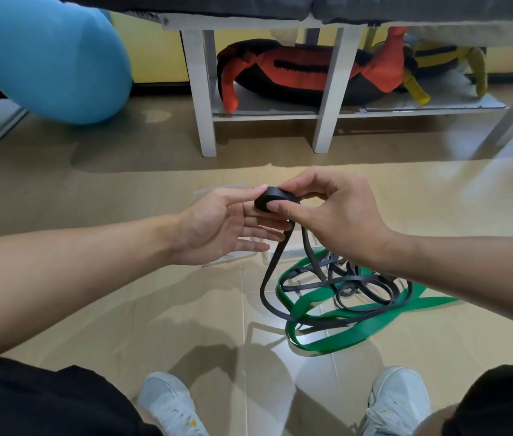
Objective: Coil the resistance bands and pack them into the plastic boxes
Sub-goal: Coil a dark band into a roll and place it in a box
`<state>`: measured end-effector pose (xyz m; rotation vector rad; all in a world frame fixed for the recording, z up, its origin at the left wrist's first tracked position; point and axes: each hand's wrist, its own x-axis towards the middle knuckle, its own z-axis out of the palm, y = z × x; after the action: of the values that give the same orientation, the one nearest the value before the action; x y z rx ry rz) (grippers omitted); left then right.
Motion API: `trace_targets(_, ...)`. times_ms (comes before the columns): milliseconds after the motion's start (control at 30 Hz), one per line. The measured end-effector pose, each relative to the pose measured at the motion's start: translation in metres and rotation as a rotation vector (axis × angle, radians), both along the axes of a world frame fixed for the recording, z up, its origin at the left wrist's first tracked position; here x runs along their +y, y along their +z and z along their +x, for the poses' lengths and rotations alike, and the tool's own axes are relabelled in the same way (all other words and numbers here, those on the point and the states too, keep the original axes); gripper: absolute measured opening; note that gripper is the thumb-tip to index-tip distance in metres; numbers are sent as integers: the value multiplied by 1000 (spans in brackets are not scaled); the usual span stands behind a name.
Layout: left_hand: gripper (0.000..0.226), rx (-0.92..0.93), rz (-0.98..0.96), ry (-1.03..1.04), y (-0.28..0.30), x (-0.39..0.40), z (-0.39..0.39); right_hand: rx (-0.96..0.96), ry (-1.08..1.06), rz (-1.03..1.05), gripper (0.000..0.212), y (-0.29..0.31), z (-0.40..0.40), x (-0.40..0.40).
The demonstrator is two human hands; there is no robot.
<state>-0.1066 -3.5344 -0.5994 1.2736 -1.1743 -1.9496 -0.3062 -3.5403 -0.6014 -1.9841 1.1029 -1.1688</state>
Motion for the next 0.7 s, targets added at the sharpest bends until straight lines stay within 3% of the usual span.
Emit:
trace_targets(133,68,-206,-83,-10,-2,0,-3,148,1,-74,15,2,-1,2)
trace_targets(267,53,-303,-193,-5,-3,-1,-6,253,19,-108,15,1,-3,4)
trace_targets(333,41,-292,-219,-19,-1,-1,-4,250,27,-126,29,0,-3,6)
trace_targets(433,41,-230,-230,24,0,-1,-3,170,28,-64,41,-1,-2,7)
trace_targets(567,40,-71,-131,68,-2,0,-4,57,11,-9,23,1,0,4)
trace_targets(700,43,-85,-70,-24,-2,0,-2,148,-12,-52,16,2,1,3)
